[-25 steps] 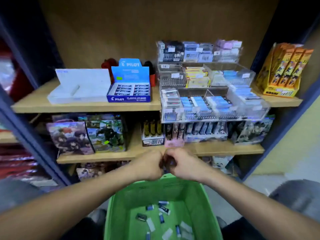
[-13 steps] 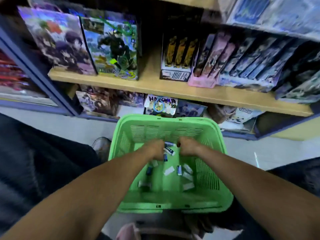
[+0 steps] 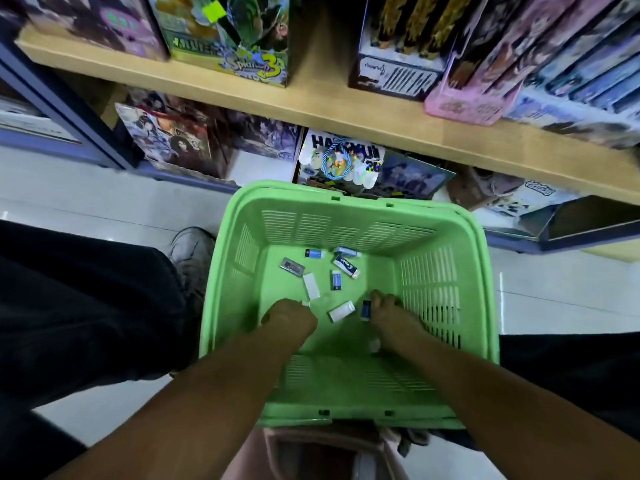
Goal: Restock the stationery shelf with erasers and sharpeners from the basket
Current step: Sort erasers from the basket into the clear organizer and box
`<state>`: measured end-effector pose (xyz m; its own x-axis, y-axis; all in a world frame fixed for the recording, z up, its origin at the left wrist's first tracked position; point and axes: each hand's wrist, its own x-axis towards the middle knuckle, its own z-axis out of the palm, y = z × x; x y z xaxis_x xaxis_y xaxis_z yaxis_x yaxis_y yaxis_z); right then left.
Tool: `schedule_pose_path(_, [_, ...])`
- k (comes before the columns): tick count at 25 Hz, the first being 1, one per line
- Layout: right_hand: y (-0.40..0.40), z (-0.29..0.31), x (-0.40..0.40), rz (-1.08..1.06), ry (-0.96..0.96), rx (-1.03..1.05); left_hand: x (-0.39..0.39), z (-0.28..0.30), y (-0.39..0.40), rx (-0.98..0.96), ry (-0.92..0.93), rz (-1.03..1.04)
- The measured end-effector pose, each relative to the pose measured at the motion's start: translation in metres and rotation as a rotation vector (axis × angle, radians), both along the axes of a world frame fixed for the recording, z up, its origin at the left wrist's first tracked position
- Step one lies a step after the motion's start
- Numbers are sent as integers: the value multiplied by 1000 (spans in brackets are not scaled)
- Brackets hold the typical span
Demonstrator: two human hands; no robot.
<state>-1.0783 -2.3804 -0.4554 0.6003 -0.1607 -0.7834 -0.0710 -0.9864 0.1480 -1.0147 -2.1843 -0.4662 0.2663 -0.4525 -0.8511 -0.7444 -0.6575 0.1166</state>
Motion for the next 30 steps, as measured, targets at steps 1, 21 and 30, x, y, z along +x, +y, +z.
schedule_pose_path(1, [-2,-1,1,-2,3,-1,-4,-2,-1,2,-18,-22])
schedule_pose_path(21, [6,-7,-7,-100,-82,68,3,-6,-20,-174,-279,446])
schedule_pose_path(30, [19,-8,10,-472,-143,327,10,-15,-28,-340,-66,571])
